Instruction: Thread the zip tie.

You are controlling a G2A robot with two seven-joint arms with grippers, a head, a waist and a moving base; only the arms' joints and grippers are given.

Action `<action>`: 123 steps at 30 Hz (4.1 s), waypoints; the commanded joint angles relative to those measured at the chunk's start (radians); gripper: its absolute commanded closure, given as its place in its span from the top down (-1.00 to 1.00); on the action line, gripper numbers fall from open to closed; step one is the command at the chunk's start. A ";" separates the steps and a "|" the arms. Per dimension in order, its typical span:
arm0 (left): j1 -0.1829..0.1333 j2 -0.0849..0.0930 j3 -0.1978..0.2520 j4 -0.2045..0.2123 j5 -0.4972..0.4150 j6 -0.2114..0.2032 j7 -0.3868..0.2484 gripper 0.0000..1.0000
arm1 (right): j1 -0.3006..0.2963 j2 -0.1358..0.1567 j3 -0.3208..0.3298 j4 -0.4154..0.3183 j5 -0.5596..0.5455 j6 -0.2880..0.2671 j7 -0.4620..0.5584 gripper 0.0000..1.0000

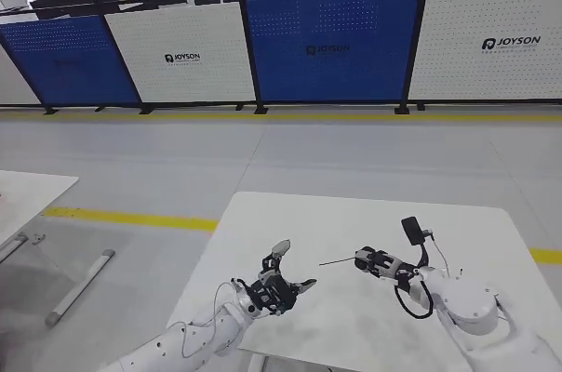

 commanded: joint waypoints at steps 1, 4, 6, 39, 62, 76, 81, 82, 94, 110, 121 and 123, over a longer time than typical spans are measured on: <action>0.000 0.000 0.000 0.000 0.000 0.000 -0.002 1.00 | 0.000 0.000 0.000 0.000 0.000 0.000 0.000 -1.00; -0.029 0.005 0.023 0.007 0.000 0.000 -0.005 1.00 | -0.004 -0.002 -0.001 0.005 -0.010 0.000 -0.019 -1.00; -0.064 0.014 0.058 0.012 0.000 0.000 -0.008 1.00 | 0.009 -0.006 -0.012 0.015 -0.018 0.000 -0.030 -1.00; -0.486 0.048 0.480 0.012 0.000 0.000 -0.253 0.28 | 0.144 -0.054 -0.159 0.073 -0.078 0.000 -0.051 -1.00; -0.466 0.042 0.480 0.026 0.000 0.000 -0.205 -1.00 | 0.144 -0.054 -0.159 0.073 -0.078 0.000 -0.051 -1.00; -0.455 0.039 0.480 0.023 0.000 0.000 -0.212 -1.00 | 0.117 -0.052 -0.137 0.061 -0.087 -0.015 -0.073 1.00; -0.448 0.049 0.480 -0.028 0.000 -0.076 -0.247 -1.00 | 0.085 -0.043 -0.105 0.036 -0.139 -0.039 -0.088 1.00; -0.448 0.055 0.480 -0.049 0.000 -0.115 -0.258 -1.00 | 0.074 -0.040 -0.096 0.026 -0.155 -0.056 -0.090 1.00; -0.452 0.144 0.316 -0.122 -0.253 -0.351 -0.281 -1.00 | -0.009 -0.027 -0.041 -0.024 -0.226 -0.134 -0.102 1.00; -0.477 0.148 0.271 -0.091 -0.428 -0.622 -0.299 -1.00 | -0.009 -0.027 -0.041 -0.024 -0.226 -0.134 -0.102 1.00; -0.669 0.172 0.480 -0.127 -1.002 -0.680 -0.413 -1.00 | -0.009 -0.027 -0.041 -0.024 -0.226 -0.134 -0.102 1.00; -0.687 0.167 0.480 -0.150 -1.144 -0.680 -0.427 -1.00 | -0.009 -0.027 -0.041 -0.024 -0.226 -0.134 -0.102 1.00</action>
